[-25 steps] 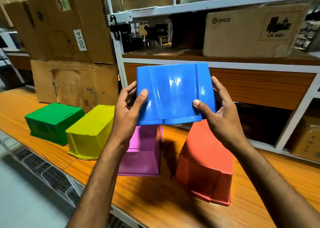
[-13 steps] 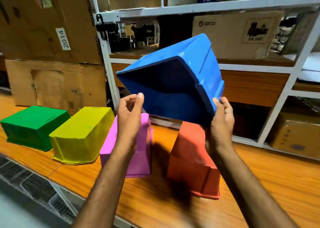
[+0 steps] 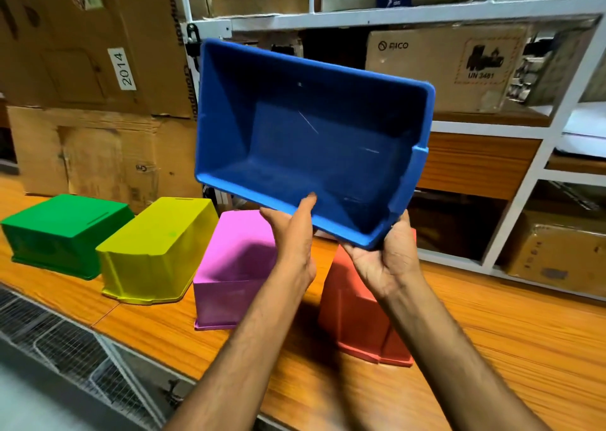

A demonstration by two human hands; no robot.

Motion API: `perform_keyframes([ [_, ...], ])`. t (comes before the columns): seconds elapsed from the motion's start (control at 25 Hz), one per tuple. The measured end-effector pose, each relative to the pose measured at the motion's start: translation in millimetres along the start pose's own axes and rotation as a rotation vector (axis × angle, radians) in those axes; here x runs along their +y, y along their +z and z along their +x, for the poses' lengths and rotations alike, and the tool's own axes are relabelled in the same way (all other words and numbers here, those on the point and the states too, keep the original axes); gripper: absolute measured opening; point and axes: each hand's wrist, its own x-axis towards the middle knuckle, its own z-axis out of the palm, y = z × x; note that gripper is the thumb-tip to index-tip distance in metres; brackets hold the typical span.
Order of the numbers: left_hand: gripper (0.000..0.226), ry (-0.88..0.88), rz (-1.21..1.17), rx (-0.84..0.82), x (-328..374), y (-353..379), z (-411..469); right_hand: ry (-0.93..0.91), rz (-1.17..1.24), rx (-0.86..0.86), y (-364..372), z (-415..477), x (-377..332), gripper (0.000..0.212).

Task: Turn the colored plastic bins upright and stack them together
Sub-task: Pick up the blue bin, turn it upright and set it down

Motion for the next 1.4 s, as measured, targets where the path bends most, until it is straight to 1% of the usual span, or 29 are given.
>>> perform_keyframes([
  [0.04, 0.071, 0.050, 0.001, 0.012, 3, 2, -3, 0.038, -0.069, 0.012, -1, -1, 3, 0.036],
  [0.08, 0.075, 0.105, 0.028, 0.041, 6, 0, -5, 0.044, -0.177, 0.054, -4, -2, 4, 0.029],
  [0.12, 0.070, 0.194, 0.068, 0.077, 7, -4, -5, 0.019, -0.295, 0.132, -9, -1, 3, 0.023],
  [0.16, 0.061, 0.293, 0.129, 0.121, 9, -11, -1, -0.017, -0.374, 0.228, -14, 0, 1, 0.022],
  [0.2, 0.054, 0.389, 0.204, 0.171, 13, -18, 5, -0.073, -0.385, 0.338, -22, 4, -3, 0.025],
  [0.24, 0.051, 0.464, 0.287, 0.219, 19, -25, 12, -0.164, -0.374, 0.435, -29, 5, -8, 0.027],
  [0.28, 0.053, 0.507, 0.362, 0.246, 24, -32, 19, -0.306, -0.402, 0.502, -35, 5, -14, 0.025],
  [0.32, 0.054, 0.536, 0.428, 0.237, 28, -38, 24, -0.477, -0.504, 0.520, -39, 4, -20, 0.022],
  [0.36, 0.052, 0.560, 0.465, 0.201, 30, -44, 30, -0.623, -0.655, 0.464, -40, 2, -24, 0.023],
  [0.4, 0.050, 0.574, 0.471, 0.145, 32, -49, 33, -0.714, -0.835, 0.367, -39, 1, -26, 0.031],
  [0.44, 0.047, 0.572, 0.452, 0.082, 32, -54, 37, -0.751, -1.048, 0.292, -38, 3, -26, 0.042],
  [0.52, 0.042, 0.529, 0.404, -0.024, 31, -69, 45, -0.757, -1.418, 0.202, -35, 7, -26, 0.061],
  [0.56, 0.040, 0.493, 0.384, -0.072, 30, -76, 48, -0.735, -1.522, 0.179, -35, 9, -25, 0.066],
  [0.6, 0.040, 0.451, 0.358, -0.121, 28, -84, 49, -0.700, -1.562, 0.155, -36, 11, -24, 0.067],
  [0.68, 0.041, 0.360, 0.326, -0.218, 25, -97, 49, -0.604, -1.504, 0.100, -36, 10, -25, 0.061],
  [0.76, 0.042, 0.321, 0.347, -0.283, 24, -106, 45, -0.496, -1.283, 0.049, -33, 2, -27, 0.050],
  [0.84, 0.044, 0.323, 0.412, -0.326, 26, -111, 40, -0.390, -1.070, 0.018, -30, -10, -34, 0.045],
  [0.92, 0.049, 0.290, 0.477, -0.383, 32, -112, 35, -0.288, -1.011, 0.003, -30, -24, -45, 0.046],
  [1.0, 0.058, 0.178, 0.518, -0.458, 41, -111, 25, -0.230, -1.011, -0.016, -37, -40, -57, 0.049],
  [1.08, 0.063, 0.016, 0.541, -0.557, 48, -107, 14, -0.183, -1.007, -0.031, -48, -60, -71, 0.059],
  [1.16, 0.067, -0.083, 0.537, -0.666, 53, -100, 1, -0.144, -1.036, -0.038, -63, -82, -86, 0.072],
  [1.24, 0.067, -0.106, 0.520, -0.750, 52, -86, -15, -0.157, -1.115, 0.019, -80, -103, -97, 0.081],
  [1.32, 0.071, -0.116, 0.505, -0.797, 41, -66, -32, -0.248, -1.178, 0.124, -98, -124, -105, 0.086],
  [1.4, 0.073, -0.094, 0.485, -0.826, 23, -45, -55, -0.358, -1.169, 0.226, -113, -147, -112, 0.085],
])
